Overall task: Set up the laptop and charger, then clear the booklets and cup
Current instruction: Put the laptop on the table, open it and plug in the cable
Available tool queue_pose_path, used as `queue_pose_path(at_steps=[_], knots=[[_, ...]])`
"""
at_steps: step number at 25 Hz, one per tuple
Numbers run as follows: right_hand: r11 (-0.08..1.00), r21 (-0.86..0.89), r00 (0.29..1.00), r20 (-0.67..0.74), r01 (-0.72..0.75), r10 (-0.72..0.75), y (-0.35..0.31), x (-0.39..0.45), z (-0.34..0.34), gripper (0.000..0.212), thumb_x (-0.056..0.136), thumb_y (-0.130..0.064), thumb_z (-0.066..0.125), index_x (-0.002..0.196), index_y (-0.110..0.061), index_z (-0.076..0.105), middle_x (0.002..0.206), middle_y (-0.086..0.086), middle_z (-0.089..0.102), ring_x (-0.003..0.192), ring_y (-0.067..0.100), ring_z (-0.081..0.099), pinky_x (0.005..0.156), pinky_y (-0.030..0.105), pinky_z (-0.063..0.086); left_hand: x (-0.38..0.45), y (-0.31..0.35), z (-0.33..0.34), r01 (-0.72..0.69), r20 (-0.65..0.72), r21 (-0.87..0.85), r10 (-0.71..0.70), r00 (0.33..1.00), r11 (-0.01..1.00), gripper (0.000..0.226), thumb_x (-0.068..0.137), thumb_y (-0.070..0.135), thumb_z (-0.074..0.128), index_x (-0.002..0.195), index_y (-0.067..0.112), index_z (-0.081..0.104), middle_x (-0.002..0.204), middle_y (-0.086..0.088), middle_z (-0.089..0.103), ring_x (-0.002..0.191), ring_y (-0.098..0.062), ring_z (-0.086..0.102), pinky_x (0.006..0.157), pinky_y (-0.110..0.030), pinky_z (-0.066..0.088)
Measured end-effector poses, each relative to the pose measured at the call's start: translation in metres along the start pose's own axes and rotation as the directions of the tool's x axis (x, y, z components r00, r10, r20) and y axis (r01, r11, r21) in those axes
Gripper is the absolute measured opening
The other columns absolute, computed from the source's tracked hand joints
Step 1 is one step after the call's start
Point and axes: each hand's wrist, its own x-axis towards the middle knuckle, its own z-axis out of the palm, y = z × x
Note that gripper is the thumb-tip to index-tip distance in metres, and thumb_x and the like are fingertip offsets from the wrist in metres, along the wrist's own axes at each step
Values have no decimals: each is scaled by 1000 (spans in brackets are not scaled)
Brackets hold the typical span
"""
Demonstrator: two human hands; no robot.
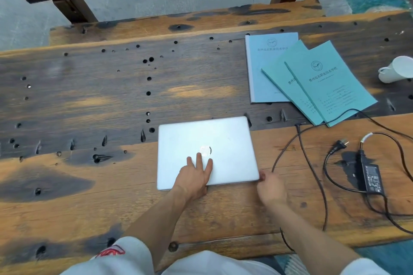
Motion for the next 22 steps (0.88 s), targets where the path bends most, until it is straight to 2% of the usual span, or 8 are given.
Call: queue_pose_path(at_steps=[2, 3, 5, 7, 9, 13, 16, 22], knots=[[868, -457, 974, -11, 196, -226, 14, -31, 12, 60, 87, -9, 47, 146, -10, 38, 150, 12, 40, 138, 28, 36, 111, 37, 31, -2, -1, -2, -4, 1, -5, 4, 1000, 1000, 85, 91, 46, 55, 154, 14, 6, 157, -30, 8, 132, -52, 31, 78, -45, 52], [767, -579, 950, 43, 277, -310, 20, -42, 16, 69, 90, -12, 43, 154, -8, 18, 160, 12, 21, 148, 28, 17, 119, 40, 14, -2, -1, -4, -4, 1, -2, 4, 1000, 1000, 86, 91, 46, 55, 154, 14, 6, 157, -30, 8, 131, -52, 32, 79, -46, 52], [653, -657, 912, 140, 376, -385, 30, -53, 25, 79, 92, -15, 36, 152, -8, -14, 164, 10, -7, 150, 26, -12, 110, 44, -23, -4, 0, -7, -5, 7, 11, 5, 1000, 1000, 86, 91, 46, 56, 154, 14, 7, 157, -30, 9, 129, -50, 35, 79, -45, 52], [621, -655, 895, 220, 431, -389, 32, -52, 25, 79, 92, -15, 33, 147, -11, -24, 163, 5, -14, 148, 24, -21, 95, 38, -36, -6, 1, -9, -8, 12, 25, 7, 1000, 1000, 85, 92, 46, 55, 153, 13, 8, 157, -29, 11, 127, -48, 39, 76, -43, 52], [577, -669, 877, 277, 469, -392, 30, -50, 20, 80, 92, -16, 34, 152, -12, -18, 164, 4, -13, 149, 23, -17, 100, 38, -34, -8, 1, -11, -13, 6, 38, 13, 1000, 999, 82, 92, 46, 56, 152, 12, 11, 155, -29, 16, 119, -45, 46, 69, -40, 48], [547, -651, 849, 362, 526, -385, 27, -45, 11, 86, 90, -19, 46, 155, -12, -9, 164, 10, -4, 151, 24, -4, 122, 40, -3, -13, -4, -22, -39, -15, 76, 41, 999, 996, 75, 90, 47, 56, 146, 10, 23, 144, -27, 35, 97, -37, 59, 61, -36, 35], [538, -644, 838, 392, 544, -379, 21, -46, 7, 86, 90, -22, 48, 156, -13, -6, 164, 13, -5, 151, 28, -2, 122, 41, 0, -19, -10, -41, -89, -9, 98, 90, 996, 991, 64, 87, 49, 58, 134, 11, 37, 122, -18, 53, 88, -36, 64, 60, -36, 37], [517, -627, 813, 442, 582, -380, 13, -42, -3, 85, 89, -22, 50, 157, -16, -1, 163, 15, -8, 151, 28, 0, 123, 41, 2, -28, -37, -95, -184, -4, 50, 184, 983, 982, 29, 78, 42, 62, 99, 21, 61, 87, -3, 65, 79, -31, 61, 62, -31, 39]])
